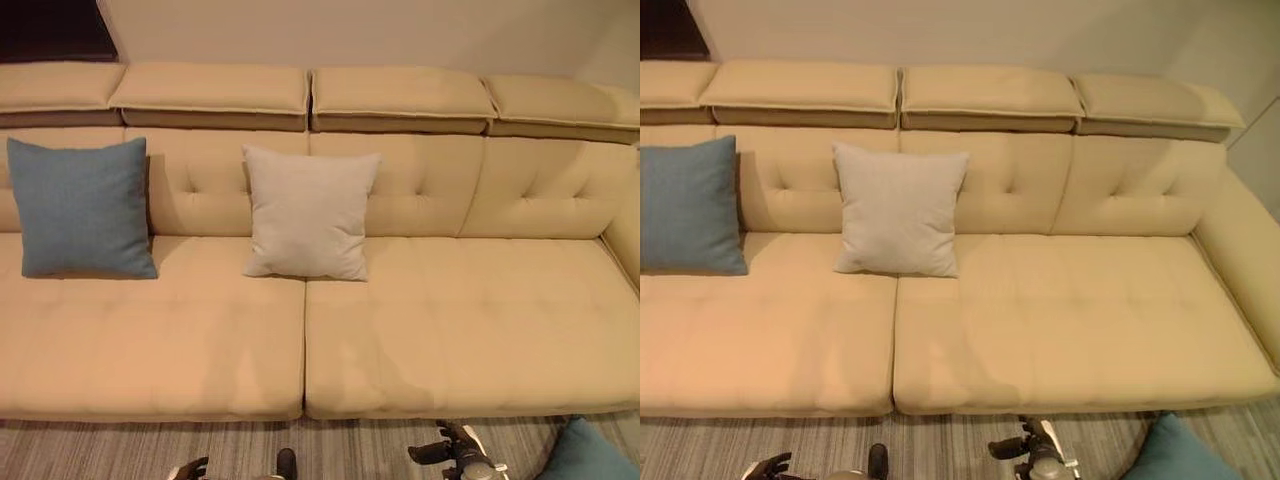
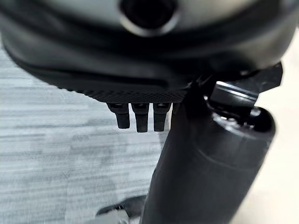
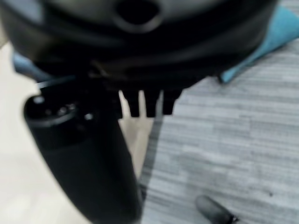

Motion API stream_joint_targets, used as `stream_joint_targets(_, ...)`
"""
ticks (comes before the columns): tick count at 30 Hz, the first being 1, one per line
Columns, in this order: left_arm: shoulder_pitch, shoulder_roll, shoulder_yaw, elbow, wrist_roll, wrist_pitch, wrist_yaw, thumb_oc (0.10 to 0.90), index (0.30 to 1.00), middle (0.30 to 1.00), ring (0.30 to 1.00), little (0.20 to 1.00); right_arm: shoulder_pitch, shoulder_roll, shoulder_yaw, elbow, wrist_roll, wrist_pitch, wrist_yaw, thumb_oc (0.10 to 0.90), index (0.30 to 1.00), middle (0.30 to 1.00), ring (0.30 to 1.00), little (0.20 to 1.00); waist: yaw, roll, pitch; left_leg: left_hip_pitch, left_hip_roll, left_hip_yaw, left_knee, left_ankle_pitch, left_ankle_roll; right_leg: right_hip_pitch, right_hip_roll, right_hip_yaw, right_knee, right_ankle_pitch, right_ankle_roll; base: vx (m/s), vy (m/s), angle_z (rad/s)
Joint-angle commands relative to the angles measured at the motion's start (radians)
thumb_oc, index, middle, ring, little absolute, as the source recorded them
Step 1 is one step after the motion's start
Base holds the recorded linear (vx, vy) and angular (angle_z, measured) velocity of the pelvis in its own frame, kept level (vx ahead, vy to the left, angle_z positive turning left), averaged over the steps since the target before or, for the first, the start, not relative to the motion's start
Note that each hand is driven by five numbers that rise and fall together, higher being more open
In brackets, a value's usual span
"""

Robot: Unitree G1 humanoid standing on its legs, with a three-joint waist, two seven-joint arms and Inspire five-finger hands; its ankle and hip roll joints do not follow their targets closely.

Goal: Pick up all the scattered cushions and arrange them neatly on the sofa.

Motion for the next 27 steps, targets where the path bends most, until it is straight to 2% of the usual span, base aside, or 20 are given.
stream_joint_targets(1,-0.070,0.007,-0.009,0.000,0.019,-0.023,0.003,0.800,0.900,0.900,0.900,0.900,-0.027,-0.052,0.000,-0.042,0.018,-0.031,-0.026,0.800,0.900,0.900,0.900,0.900,-0.025,-0.010,-0.004,0.014,-0.023,-0.085,0.026,-0.085,-0.015,-0.052,0.007,0.028,0.026,0.027,0.034,-0.03,-0.066,0.05)
stream_joint_targets(8,-0.096,-0.022,-0.058,-0.014,0.026,-0.017,-0.011,0.800,0.900,0.900,0.900,0.900,-0.010,-0.054,-0.017,0.007,0.040,-0.023,-0.039,0.800,0.900,0.900,0.900,0.900,-0.050,-0.005,0.030,-0.003,-0.004,-0.094,0.125,-0.098,-0.039,-0.030,0.017,0.056,-0.023,0.048,0.016,-0.04,-0.054,-0.03)
stream_joint_targets(10,-0.109,-0.031,-0.074,-0.024,0.014,-0.019,-0.008,0.800,0.900,0.900,0.900,0.900,-0.015,-0.057,-0.021,0.026,0.047,-0.018,-0.046,0.800,0.900,0.900,0.900,0.900,-0.046,-0.005,0.041,-0.021,-0.014,-0.146,0.140,-0.100,-0.044,-0.044,0.016,0.077,-0.016,0.057,0.016,-0.06,0.019,-0.45)
stream_joint_targets(12,-0.112,-0.045,-0.086,-0.030,0.000,-0.021,-0.009,0.800,0.900,0.900,0.900,0.900,-0.005,-0.060,-0.015,0.055,0.032,-0.012,-0.048,0.800,0.900,0.900,0.900,0.900,-0.038,-0.005,0.045,-0.033,-0.038,-0.253,0.165,-0.125,-0.045,-0.068,0.015,0.130,-0.003,0.067,0.019,-0.08,0.067,-0.67)
stream_joint_targets(13,-0.113,-0.047,-0.089,-0.033,-0.002,-0.022,-0.007,0.800,0.900,0.900,0.900,0.900,-0.003,-0.063,-0.013,0.059,0.028,-0.011,-0.048,0.800,0.900,0.900,0.900,0.900,-0.036,-0.005,0.049,-0.036,-0.049,-0.287,0.190,-0.133,-0.046,-0.080,0.014,0.152,0.005,0.072,0.021,-0.08,0.120,-1.05)
stream_joint_targets(16,-0.122,-0.049,-0.108,-0.045,0.003,-0.024,-0.011,0.800,0.900,0.900,0.900,0.900,-0.001,-0.077,0.001,0.060,0.007,-0.004,-0.045,0.800,0.900,0.900,0.900,0.900,-0.038,0.006,0.058,-0.032,-0.062,-0.338,0.202,-0.151,-0.047,-0.112,0.009,0.203,0.023,0.083,0.030,-0.05,0.136,-1.01)
stream_joint_targets(18,-0.126,-0.051,-0.113,-0.045,0.008,-0.024,-0.014,0.800,0.900,0.900,0.900,0.900,0.001,-0.081,0.002,0.064,-0.002,-0.001,-0.040,0.800,0.900,0.900,0.900,0.900,-0.041,0.012,0.059,-0.021,-0.062,-0.340,0.183,-0.159,-0.041,-0.122,0.009,0.221,0.029,0.088,0.034,-0.02,0.117,-0.71)
stream_joint_targets(21,-0.146,-0.044,-0.131,-0.055,0.031,-0.025,-0.012,0.800,0.900,0.900,0.900,0.900,-0.006,-0.081,-0.009,0.057,0.004,0.006,-0.045,0.800,0.900,0.900,0.900,0.900,-0.063,0.018,0.064,-0.005,-0.060,-0.309,0.135,-0.155,-0.024,-0.178,-0.005,0.263,0.042,0.120,0.060,-0.11,0.256,-0.51)
stream_joint_targets(22,-0.157,-0.033,-0.137,-0.064,0.037,-0.027,-0.013,0.800,0.900,0.900,0.900,0.900,-0.010,-0.077,-0.011,0.049,0.006,0.009,-0.046,0.800,0.900,0.900,0.900,0.900,-0.074,0.015,0.070,-0.007,-0.066,-0.282,0.108,-0.148,-0.012,-0.216,-0.013,0.288,0.043,0.146,0.083,-0.19,0.286,-0.94)
stream_joint_targets(24,-0.173,-0.010,-0.137,-0.063,0.051,-0.029,-0.005,0.800,0.900,0.900,0.900,0.900,-0.020,-0.071,-0.006,0.042,0.003,0.013,-0.050,0.800,0.900,0.900,0.900,0.900,-0.077,0.008,0.084,-0.016,-0.066,-0.227,0.086,-0.135,0.005,-0.271,-0.019,0.302,0.054,0.176,0.107,-0.20,0.221,-1.67)
stream_joint_targets(25,-0.173,-0.010,-0.137,-0.063,0.051,-0.029,-0.005,0.800,0.900,0.900,0.900,0.900,-0.020,-0.070,-0.007,0.042,0.003,0.013,-0.050,0.800,0.900,0.900,0.900,0.900,-0.076,0.008,0.084,-0.016,-0.066,-0.225,0.086,-0.136,0.005,-0.272,-0.019,0.303,0.054,0.176,0.107,-0.18,0.124,-1.73)
stream_joint_targets(26,-0.180,0.000,-0.132,-0.061,0.052,-0.028,0.001,0.800,0.900,0.900,0.900,0.900,-0.026,-0.066,0.000,0.040,-0.002,0.014,-0.051,0.800,0.900,0.900,0.900,0.900,-0.067,0.008,0.094,-0.021,-0.060,-0.202,0.087,-0.134,0.009,-0.286,-0.023,0.267,0.070,0.176,0.100,-0.13,0.057,-0.94)
stream_joint_targets(27,-0.185,0.008,-0.127,-0.059,0.052,-0.028,0.002,0.800,0.900,0.900,0.900,0.900,-0.026,-0.065,0.002,0.044,-0.010,0.012,-0.053,0.800,0.900,0.900,0.900,0.900,-0.052,0.010,0.100,-0.026,-0.052,-0.176,0.087,-0.134,0.010,-0.284,-0.043,0.180,0.078,0.163,0.090,-0.18,0.079,-0.43)
